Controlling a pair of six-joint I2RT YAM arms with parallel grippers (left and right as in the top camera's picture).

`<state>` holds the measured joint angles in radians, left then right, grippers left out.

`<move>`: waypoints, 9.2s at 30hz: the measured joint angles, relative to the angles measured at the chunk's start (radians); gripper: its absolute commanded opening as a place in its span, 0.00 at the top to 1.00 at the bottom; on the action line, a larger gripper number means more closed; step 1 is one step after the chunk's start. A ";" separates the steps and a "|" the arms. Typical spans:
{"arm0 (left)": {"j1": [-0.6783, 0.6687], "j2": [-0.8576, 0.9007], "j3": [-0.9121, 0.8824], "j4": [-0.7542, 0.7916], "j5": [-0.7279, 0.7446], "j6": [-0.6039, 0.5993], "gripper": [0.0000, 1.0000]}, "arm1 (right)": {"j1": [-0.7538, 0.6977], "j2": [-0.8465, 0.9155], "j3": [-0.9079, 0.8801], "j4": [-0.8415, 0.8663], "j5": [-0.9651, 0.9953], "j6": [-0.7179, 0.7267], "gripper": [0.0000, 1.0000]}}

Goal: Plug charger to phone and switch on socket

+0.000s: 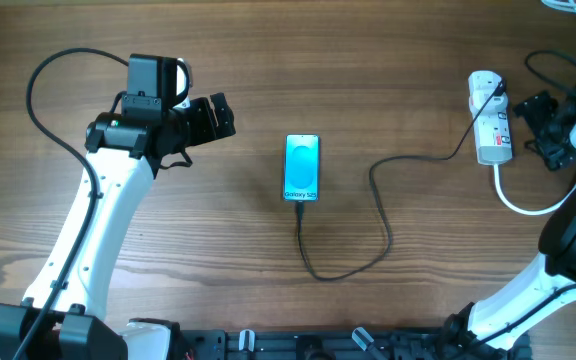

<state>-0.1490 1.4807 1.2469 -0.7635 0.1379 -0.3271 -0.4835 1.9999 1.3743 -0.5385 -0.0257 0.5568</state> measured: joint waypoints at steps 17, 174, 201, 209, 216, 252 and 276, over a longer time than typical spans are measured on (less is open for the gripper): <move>0.000 0.000 0.000 0.000 0.000 0.000 0.00 | 0.042 0.067 0.003 0.047 0.008 0.008 0.00; 0.105 -1.462 -1.238 0.695 -0.089 0.287 0.00 | 0.027 -0.006 0.053 -0.021 0.024 -0.275 0.00; 0.105 -1.466 -1.238 0.695 -0.096 0.379 0.00 | 0.026 -0.006 0.053 -0.021 0.024 -0.275 0.00; 0.105 -1.466 -1.238 0.695 -0.096 0.379 0.00 | 0.026 -0.011 0.053 -0.022 0.024 -0.275 0.00; 0.105 -1.466 -1.238 0.695 -0.096 0.379 0.00 | 0.027 -0.234 0.051 -0.022 0.024 -0.275 0.00; 0.105 -1.467 -1.238 0.695 -0.100 0.379 0.00 | 0.423 -0.698 -0.688 0.410 -0.072 -0.560 0.00; 0.105 -1.467 -1.238 0.695 -0.100 0.379 0.00 | 0.423 -0.835 -1.222 0.779 -0.143 -0.544 0.00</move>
<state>-0.0437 0.0139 0.0086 -0.0685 0.0380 0.0521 -0.0605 1.1652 0.1524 0.2405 -0.1692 0.0128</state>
